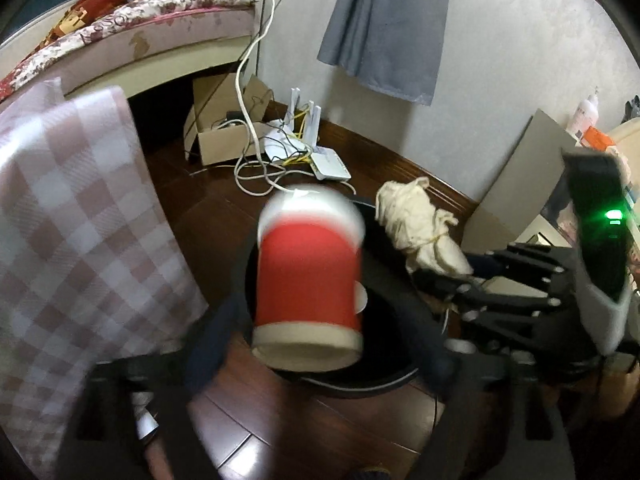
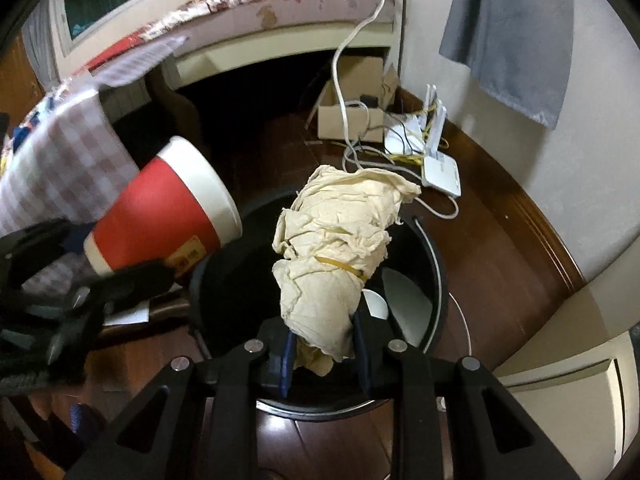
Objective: Collect trash
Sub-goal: 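Carry the red cup and beige cloth over the black bin and release both, then move both tools back over the tablecloth toward the cloth bundles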
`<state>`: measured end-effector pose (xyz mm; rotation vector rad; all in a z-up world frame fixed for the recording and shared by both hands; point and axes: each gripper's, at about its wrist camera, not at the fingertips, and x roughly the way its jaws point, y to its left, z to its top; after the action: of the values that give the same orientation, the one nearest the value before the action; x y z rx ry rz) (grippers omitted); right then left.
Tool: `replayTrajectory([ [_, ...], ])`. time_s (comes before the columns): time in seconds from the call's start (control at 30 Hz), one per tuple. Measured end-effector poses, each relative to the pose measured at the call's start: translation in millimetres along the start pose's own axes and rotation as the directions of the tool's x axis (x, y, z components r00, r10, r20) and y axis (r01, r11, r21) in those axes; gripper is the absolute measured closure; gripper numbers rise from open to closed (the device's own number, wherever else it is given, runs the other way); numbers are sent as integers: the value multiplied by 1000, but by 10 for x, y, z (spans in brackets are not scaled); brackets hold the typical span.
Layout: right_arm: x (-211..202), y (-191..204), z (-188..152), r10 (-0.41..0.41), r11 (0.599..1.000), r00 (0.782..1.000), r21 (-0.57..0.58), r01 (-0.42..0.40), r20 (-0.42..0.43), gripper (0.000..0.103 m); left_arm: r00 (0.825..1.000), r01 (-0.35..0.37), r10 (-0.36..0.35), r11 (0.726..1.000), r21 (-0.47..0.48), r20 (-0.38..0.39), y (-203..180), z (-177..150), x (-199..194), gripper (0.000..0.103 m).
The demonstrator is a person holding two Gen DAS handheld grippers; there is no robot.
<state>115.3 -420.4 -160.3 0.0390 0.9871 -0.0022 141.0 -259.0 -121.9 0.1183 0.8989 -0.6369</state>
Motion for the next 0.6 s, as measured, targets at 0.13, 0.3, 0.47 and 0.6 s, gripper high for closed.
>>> replayTrajectory([
  [0.13, 119, -99, -24, -55, 998, 998, 31, 56, -27, 26, 999, -43, 44, 999, -11, 12, 29, -46, -1, 9],
  [0.3, 39, -166, 6, -92, 994, 996, 51, 92, -6, 1, 994, -97, 99, 994, -41, 43, 132, -62, -64, 8],
  [0.47, -31, -111, 30, -109, 994, 994, 32, 108, 18, 1, 988, -136, 139, 989, -56, 67, 179, -93, -201, 5],
  [0.6, -137, -68, 62, -120, 993, 991, 27, 119, 50, 1, 982, -156, 161, 986, -64, 93, 213, -109, -337, 2],
])
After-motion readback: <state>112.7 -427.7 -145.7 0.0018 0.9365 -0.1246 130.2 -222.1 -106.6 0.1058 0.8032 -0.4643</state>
